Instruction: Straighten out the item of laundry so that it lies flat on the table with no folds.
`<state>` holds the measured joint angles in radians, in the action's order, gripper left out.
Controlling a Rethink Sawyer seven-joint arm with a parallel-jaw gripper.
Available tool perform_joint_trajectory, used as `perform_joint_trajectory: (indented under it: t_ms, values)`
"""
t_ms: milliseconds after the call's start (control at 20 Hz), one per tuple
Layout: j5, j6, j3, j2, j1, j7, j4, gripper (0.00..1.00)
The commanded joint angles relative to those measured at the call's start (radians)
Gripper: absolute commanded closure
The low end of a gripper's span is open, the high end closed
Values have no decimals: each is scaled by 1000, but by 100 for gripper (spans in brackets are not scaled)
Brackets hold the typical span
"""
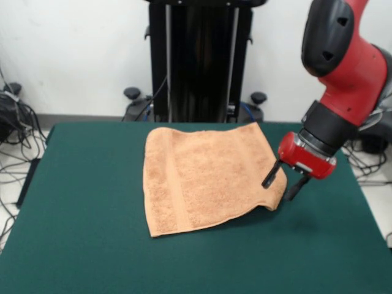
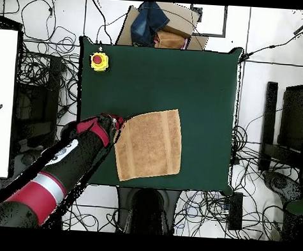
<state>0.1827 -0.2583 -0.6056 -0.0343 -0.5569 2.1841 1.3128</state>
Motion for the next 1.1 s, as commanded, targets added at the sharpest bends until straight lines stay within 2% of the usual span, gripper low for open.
perform_joint_trajectory:
  t_ms: [50,1100]
  values:
    - [57,29,132,-19,-8,213,54,0]
    - [67,114,155,-63,5,215,49,0]
